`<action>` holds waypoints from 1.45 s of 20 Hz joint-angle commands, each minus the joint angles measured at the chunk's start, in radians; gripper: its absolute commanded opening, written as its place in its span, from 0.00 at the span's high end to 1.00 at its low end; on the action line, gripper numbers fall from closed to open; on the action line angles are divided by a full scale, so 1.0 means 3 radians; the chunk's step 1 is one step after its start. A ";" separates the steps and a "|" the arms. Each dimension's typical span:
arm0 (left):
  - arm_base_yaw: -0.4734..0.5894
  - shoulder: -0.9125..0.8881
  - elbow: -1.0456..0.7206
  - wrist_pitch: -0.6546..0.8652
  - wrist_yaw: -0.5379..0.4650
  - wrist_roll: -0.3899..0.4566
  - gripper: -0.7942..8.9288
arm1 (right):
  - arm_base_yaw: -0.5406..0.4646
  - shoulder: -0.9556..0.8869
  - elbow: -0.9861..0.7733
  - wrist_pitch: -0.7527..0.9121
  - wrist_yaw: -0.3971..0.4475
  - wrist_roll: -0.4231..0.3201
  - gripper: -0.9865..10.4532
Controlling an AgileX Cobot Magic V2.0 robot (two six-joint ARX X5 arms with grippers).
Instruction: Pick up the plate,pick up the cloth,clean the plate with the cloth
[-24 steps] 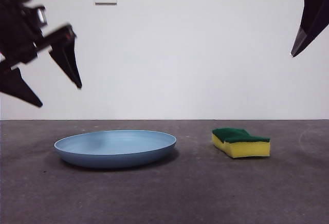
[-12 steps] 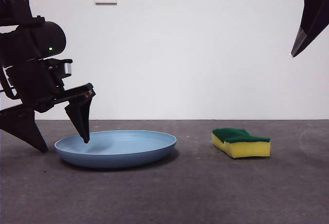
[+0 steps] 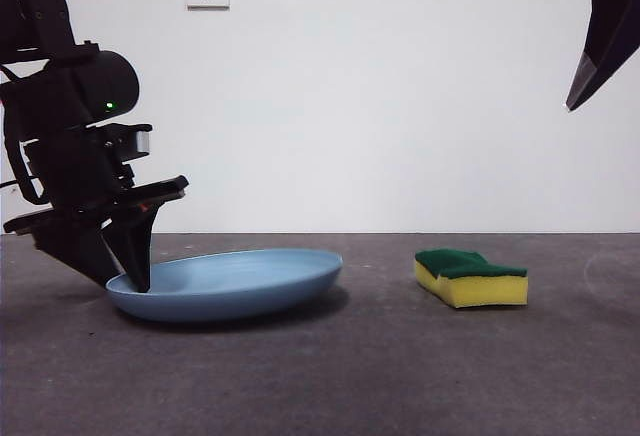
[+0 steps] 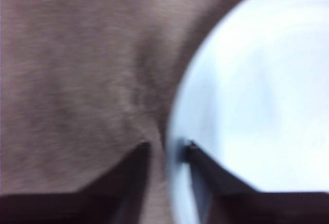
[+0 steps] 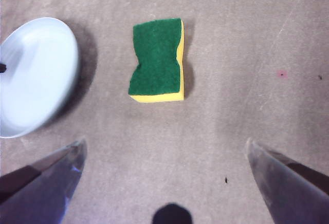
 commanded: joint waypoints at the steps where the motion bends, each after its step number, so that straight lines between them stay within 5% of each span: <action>1: -0.0052 0.0108 -0.0076 -0.0028 0.0074 0.0039 0.93 | 0.0004 0.0004 0.0011 0.0023 0.0009 -0.0014 0.34; 10: -0.0051 -0.0107 -0.0075 -0.0085 0.0251 0.0118 0.93 | 0.0005 0.0013 0.0057 0.0116 -0.0076 0.0018 0.34; 21: -0.0048 -0.1602 -0.0075 -0.0268 0.0224 0.0277 0.93 | 0.0409 0.1181 0.1217 -0.0328 -0.0148 -0.0286 0.34; 29: -0.0048 -0.1944 -0.0075 -0.0607 0.0201 0.0327 0.93 | 0.0788 0.2326 0.1865 -0.0431 0.0594 -0.0552 0.34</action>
